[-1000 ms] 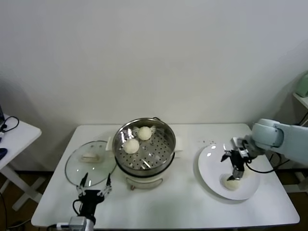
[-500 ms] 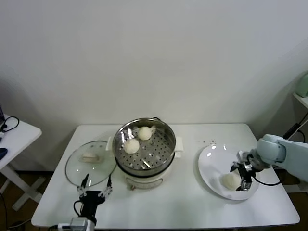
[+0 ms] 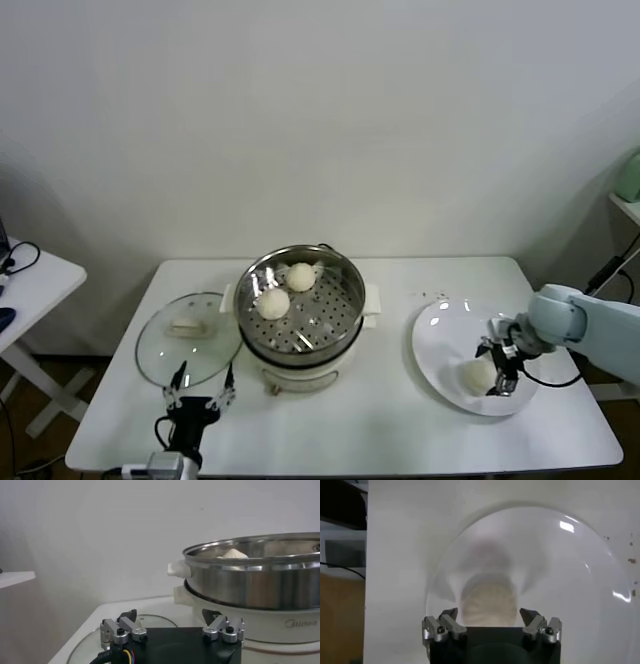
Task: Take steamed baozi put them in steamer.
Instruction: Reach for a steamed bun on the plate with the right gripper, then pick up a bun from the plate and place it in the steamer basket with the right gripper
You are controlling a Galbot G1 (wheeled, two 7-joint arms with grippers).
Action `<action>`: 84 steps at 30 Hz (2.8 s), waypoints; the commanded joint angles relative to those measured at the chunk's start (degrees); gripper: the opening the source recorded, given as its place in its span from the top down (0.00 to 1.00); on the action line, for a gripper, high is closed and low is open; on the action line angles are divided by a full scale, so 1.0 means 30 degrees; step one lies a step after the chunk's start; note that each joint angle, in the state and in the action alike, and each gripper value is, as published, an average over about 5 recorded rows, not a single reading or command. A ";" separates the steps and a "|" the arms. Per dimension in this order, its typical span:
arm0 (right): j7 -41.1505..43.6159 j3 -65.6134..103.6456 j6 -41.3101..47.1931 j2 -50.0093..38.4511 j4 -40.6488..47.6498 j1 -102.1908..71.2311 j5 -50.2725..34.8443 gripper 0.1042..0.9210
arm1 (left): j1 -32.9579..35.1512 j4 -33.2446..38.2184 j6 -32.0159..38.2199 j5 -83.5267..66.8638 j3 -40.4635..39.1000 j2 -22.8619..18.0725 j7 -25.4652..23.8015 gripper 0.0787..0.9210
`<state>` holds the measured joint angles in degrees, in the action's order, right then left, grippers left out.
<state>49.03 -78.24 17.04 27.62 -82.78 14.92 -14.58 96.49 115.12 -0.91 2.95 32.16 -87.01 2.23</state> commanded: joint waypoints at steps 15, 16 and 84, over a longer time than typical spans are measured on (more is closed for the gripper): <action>0.0307 -0.1389 0.0198 0.0420 -0.0148 0.1250 -0.0054 0.14 | -0.0125 -0.0114 0.0020 -0.0080 0.0064 0.0043 -0.0019 0.12; 0.0313 -0.1481 0.0201 0.0421 -0.0156 0.1310 -0.0048 0.14 | -0.0138 -0.0122 0.0019 -0.0082 0.0063 0.0041 -0.0021 0.12; 0.2586 -0.2898 -0.8751 1.2011 -0.4787 1.3680 0.1381 0.41 | -0.0273 -0.0406 0.0080 -0.0010 0.0138 -0.0141 0.0033 0.12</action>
<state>57.18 -91.19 -4.82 53.30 -97.14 59.55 -15.90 95.76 114.02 -0.65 2.93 32.49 -87.35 2.32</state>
